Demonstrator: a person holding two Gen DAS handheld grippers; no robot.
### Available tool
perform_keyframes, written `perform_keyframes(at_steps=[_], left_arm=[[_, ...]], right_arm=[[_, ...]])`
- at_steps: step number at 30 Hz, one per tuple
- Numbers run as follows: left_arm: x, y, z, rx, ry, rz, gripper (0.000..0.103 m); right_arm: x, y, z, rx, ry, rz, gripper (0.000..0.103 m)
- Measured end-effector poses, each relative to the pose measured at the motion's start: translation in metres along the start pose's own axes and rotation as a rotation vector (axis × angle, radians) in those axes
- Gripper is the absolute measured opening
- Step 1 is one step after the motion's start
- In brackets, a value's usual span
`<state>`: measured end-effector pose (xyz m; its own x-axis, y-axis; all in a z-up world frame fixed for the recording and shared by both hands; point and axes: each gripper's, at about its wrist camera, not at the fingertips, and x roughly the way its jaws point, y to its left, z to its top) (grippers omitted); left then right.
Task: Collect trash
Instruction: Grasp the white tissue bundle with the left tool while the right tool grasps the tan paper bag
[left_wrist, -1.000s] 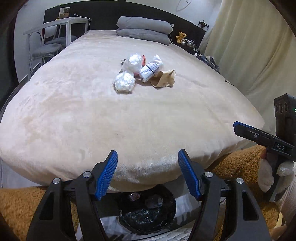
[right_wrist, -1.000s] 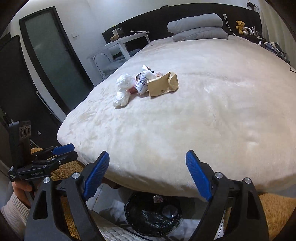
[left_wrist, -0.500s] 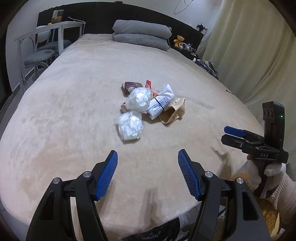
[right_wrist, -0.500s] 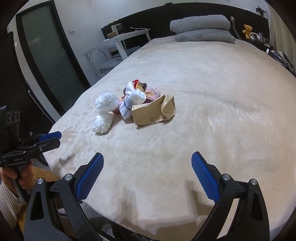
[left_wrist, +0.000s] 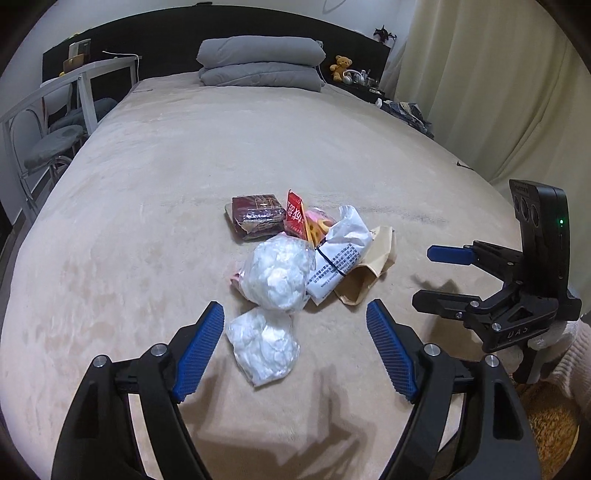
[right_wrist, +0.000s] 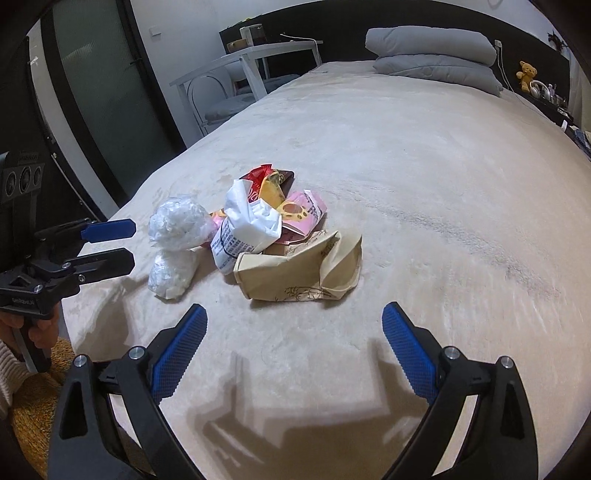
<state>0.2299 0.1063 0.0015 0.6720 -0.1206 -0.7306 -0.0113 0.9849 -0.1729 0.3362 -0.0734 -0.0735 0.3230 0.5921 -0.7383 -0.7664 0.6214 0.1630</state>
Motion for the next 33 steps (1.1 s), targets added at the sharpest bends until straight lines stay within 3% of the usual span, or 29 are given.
perform_keyframes(at_steps=[8,14,17,19,21,23,24,26,29,33], left_arm=[[0.033,0.017,0.017,0.001,0.038,-0.01,0.078],[0.048,0.022,0.023,0.021,0.06,-0.051,0.078],[0.054,0.022,0.024,0.037,0.06,-0.028,0.076],[0.055,0.021,0.025,0.049,0.06,-0.039,0.058],[0.054,0.02,0.026,0.054,0.053,-0.041,0.049],[0.053,0.018,0.024,0.072,0.052,-0.038,0.048],[0.053,0.016,0.023,0.081,0.048,-0.033,0.047],[0.051,0.015,0.022,0.093,0.044,-0.025,0.046],[0.045,0.014,0.021,0.089,0.029,-0.021,0.046],[0.035,0.017,0.02,0.07,0.001,-0.018,0.045]], right_arm=[[0.028,0.0,0.016,-0.048,0.026,0.043,0.095],[0.044,0.004,0.019,-0.083,0.052,0.023,0.095],[0.047,0.005,0.019,-0.086,0.042,0.008,0.095],[0.049,0.004,0.019,-0.076,0.037,0.006,0.095],[0.051,0.003,0.019,-0.06,0.034,0.001,0.095],[0.05,0.0,0.021,-0.043,0.03,0.008,0.094],[0.05,-0.001,0.022,-0.041,0.032,-0.002,0.092],[0.048,-0.003,0.025,-0.037,0.026,-0.001,0.075],[0.039,-0.002,0.027,-0.036,0.0,-0.014,0.067],[0.032,-0.004,0.025,-0.022,-0.009,-0.023,0.065]])
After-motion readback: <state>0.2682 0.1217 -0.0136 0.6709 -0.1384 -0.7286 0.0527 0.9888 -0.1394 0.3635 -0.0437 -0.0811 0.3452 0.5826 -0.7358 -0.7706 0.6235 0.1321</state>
